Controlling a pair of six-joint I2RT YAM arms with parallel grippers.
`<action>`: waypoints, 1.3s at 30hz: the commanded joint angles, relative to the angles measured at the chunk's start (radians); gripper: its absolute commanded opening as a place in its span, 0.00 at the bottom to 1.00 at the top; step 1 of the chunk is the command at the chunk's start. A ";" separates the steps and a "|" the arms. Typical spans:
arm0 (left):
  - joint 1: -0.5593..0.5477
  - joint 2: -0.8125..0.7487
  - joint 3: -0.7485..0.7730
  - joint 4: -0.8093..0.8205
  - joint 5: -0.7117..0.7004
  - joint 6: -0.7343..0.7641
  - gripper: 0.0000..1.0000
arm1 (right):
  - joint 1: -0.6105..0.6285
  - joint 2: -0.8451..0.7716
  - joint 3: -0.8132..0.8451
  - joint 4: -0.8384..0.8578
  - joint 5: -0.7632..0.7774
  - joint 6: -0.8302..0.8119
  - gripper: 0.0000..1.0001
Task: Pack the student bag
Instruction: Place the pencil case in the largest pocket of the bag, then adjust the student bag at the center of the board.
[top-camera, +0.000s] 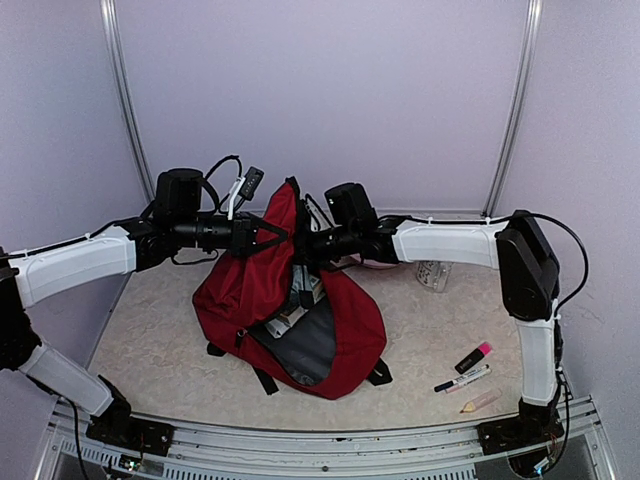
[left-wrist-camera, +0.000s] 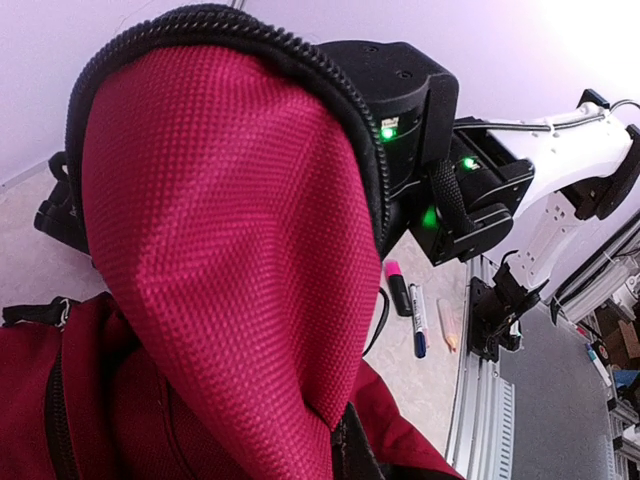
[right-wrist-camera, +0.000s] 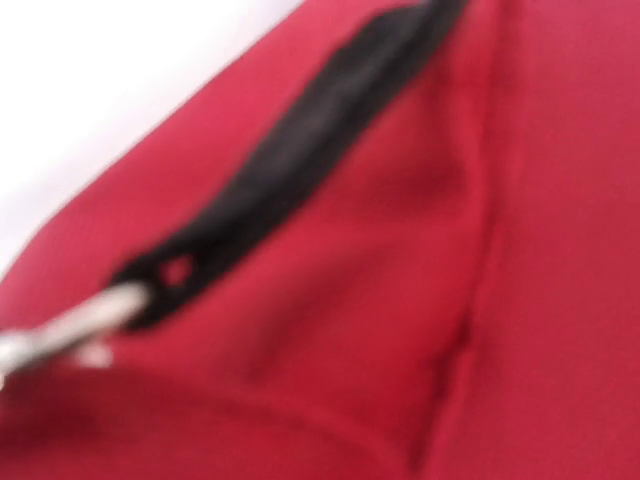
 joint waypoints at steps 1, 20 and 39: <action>-0.028 -0.026 -0.001 0.112 0.137 -0.022 0.00 | 0.016 0.012 -0.013 0.259 0.124 0.087 0.00; 0.057 -0.032 -0.035 0.119 -0.061 -0.097 0.00 | 0.031 -0.356 -0.176 -0.359 0.299 -0.297 0.93; 0.057 -0.010 -0.036 0.113 -0.079 -0.087 0.00 | 0.288 -0.063 -0.152 -0.950 0.698 -0.167 0.91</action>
